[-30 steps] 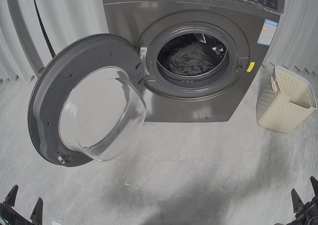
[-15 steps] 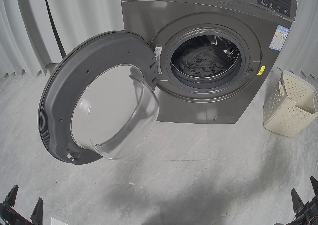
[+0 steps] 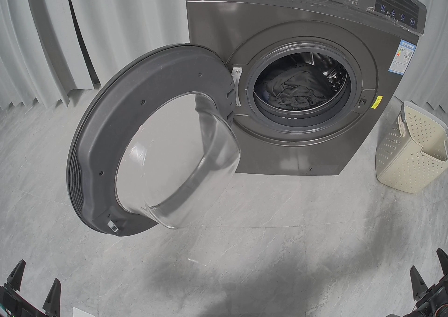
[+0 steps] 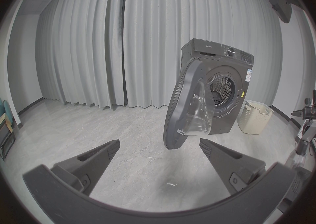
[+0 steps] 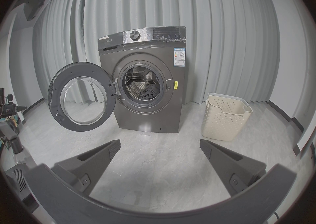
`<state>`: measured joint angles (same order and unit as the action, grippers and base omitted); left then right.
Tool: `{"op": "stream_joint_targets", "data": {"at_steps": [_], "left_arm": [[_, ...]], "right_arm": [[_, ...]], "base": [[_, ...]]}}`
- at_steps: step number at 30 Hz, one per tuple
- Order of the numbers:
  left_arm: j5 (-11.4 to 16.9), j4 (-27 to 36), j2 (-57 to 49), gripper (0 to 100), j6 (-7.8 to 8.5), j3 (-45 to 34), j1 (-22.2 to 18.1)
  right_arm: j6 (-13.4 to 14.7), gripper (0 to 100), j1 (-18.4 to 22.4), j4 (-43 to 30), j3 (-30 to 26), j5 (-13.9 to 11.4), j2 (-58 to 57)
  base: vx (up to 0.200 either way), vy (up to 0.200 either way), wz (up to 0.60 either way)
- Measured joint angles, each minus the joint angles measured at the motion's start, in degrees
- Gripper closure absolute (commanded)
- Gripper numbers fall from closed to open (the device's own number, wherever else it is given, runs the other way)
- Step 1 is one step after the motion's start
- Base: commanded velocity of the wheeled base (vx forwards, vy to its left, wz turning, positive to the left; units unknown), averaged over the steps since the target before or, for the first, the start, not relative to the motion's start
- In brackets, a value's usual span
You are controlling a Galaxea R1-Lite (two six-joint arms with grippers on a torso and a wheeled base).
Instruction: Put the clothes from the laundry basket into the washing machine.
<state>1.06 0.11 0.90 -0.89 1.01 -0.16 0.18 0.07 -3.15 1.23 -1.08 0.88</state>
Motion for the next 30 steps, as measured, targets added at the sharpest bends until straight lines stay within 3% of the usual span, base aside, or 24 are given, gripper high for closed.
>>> {"op": "stream_joint_targets", "data": {"at_steps": [7,15,30], "left_arm": [[0.30,-0.24,0.00,0,0.89,0.00,-0.06],[3.06,-1.44,2.36,0,-1.45,7.33,0.34],[9.78,-15.19,36.83,0,-3.18,21.28,3.33]], "right_arm": [[-0.09,0,0.04,0.00,0.00,-0.02,0.00],[0.00,0,0.04,-0.02,0.00,-0.02,0.00],[0.04,0,0.04,-0.02,0.00,-0.02,0.05]], "base": [[0.000,0.000,0.00],[0.000,0.000,0.00],[0.000,0.000,0.00]]}}
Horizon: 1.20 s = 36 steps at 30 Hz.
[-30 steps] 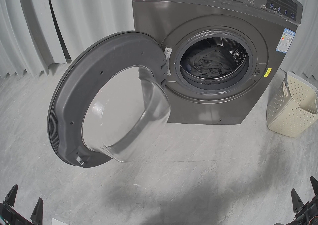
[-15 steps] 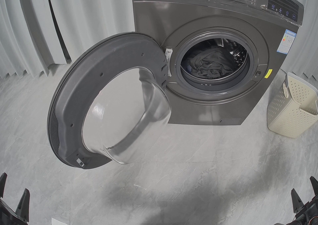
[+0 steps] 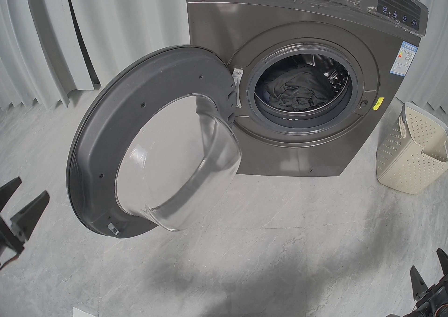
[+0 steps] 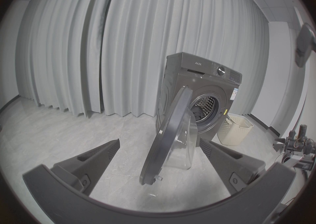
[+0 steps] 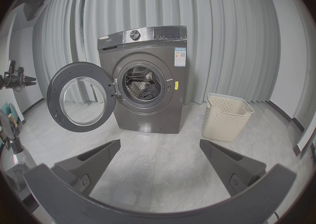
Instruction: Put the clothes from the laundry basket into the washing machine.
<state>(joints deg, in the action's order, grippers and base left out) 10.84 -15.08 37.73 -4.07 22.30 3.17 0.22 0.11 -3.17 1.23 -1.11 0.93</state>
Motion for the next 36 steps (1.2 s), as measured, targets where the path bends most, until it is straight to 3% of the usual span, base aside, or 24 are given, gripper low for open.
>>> {"op": "stream_joint_targets", "data": {"at_steps": [4,10,13,17,28,32,36], "left_arm": [[2.24,-3.66,11.13,0,-0.22,4.38,0.51],[8.16,-9.22,24.04,0,-0.52,10.42,1.43],[9.35,-10.59,27.89,0,-0.71,12.01,3.06],[9.52,-10.80,30.35,0,-1.83,12.40,7.08],[9.01,-9.68,25.61,0,-7.17,8.73,23.09],[8.64,-8.90,22.44,0,-7.80,7.05,24.70],[7.50,-8.78,19.63,0,-7.85,6.41,23.15]], "right_arm": [[-0.01,0,-0.01,0.00,0.00,-0.01,0.00],[-0.04,0,-0.04,0.00,0.00,-0.09,0.00],[-0.04,0,-0.04,0.00,0.00,-0.09,0.00],[-0.04,0,-0.01,0.00,0.00,-0.09,0.00],[-0.12,0,0.00,0.00,0.00,-0.09,0.00],[-0.12,0,-0.01,0.02,0.00,-0.11,0.00],[-0.15,0,-0.04,0.00,0.00,-0.11,0.00]], "base": [[0.000,0.000,0.00],[0.000,0.000,0.00],[0.000,0.000,0.00],[0.000,0.000,0.00],[0.000,0.000,0.00],[0.000,0.000,0.00],[0.000,0.000,0.00]]}}
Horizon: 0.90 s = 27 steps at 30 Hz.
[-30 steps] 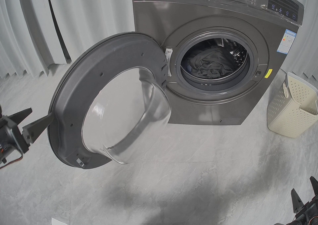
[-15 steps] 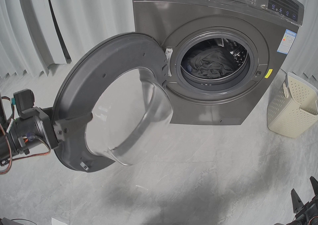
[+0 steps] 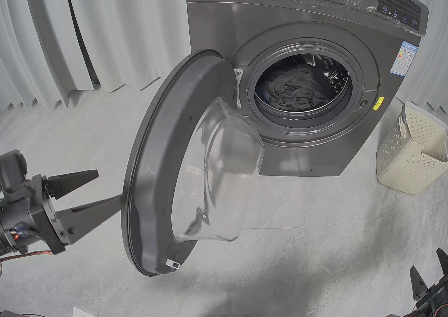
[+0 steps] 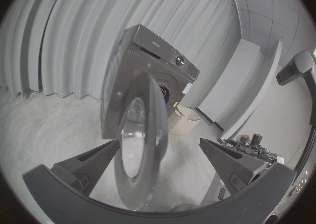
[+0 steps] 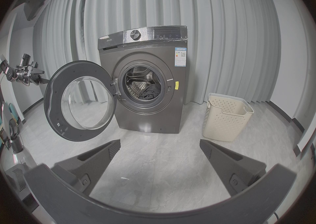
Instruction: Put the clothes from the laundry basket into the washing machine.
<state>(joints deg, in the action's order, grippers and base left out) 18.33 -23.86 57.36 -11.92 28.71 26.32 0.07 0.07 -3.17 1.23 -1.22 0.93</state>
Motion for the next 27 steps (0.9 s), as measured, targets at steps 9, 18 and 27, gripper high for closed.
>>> {"op": "stream_joint_targets", "data": {"at_steps": [9,18,27], "left_arm": [[-0.57,1.19,-3.86,0,0.51,-0.90,-10.12],[-1.65,0.87,2.23,0,2.54,-2.41,-10.97],[-10.44,-5.36,11.82,0,2.90,-0.60,1.10]], "right_arm": [[0.02,0,0.02,0.00,0.00,-0.01,0.00],[0.02,0,0.04,0.00,0.00,-0.04,0.00],[0.06,0,0.02,0.00,0.00,-0.06,0.00]], "base": [[0.000,0.000,0.00],[0.000,0.000,0.00],[0.000,0.000,0.00]]}}
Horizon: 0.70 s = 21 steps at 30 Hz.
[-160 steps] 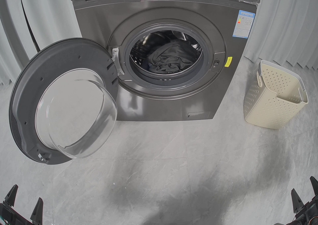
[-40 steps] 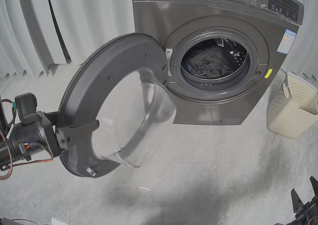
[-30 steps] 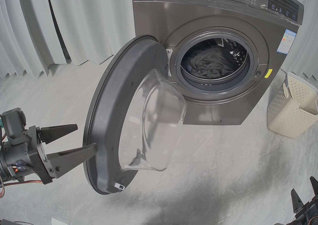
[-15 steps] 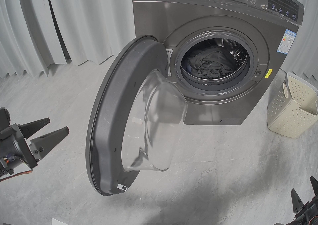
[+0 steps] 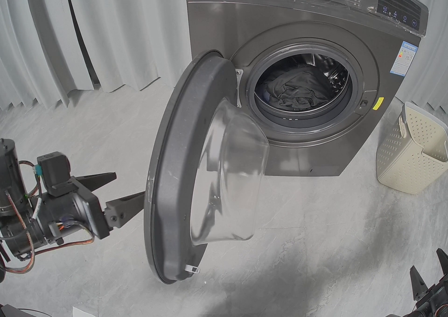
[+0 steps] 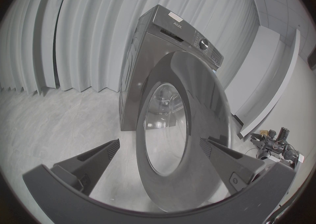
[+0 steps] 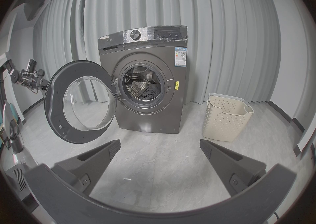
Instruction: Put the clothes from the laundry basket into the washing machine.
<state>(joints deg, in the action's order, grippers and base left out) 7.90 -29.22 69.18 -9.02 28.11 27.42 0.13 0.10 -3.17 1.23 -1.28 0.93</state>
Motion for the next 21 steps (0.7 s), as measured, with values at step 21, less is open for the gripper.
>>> {"op": "stream_joint_targets", "data": {"at_steps": [21], "left_arm": [[-7.61,-20.29,24.20,0,-0.44,15.15,10.90]], "right_arm": [[0.00,0,0.00,-0.02,0.02,-0.02,0.00]], "base": [[0.000,0.000,0.00]]}}
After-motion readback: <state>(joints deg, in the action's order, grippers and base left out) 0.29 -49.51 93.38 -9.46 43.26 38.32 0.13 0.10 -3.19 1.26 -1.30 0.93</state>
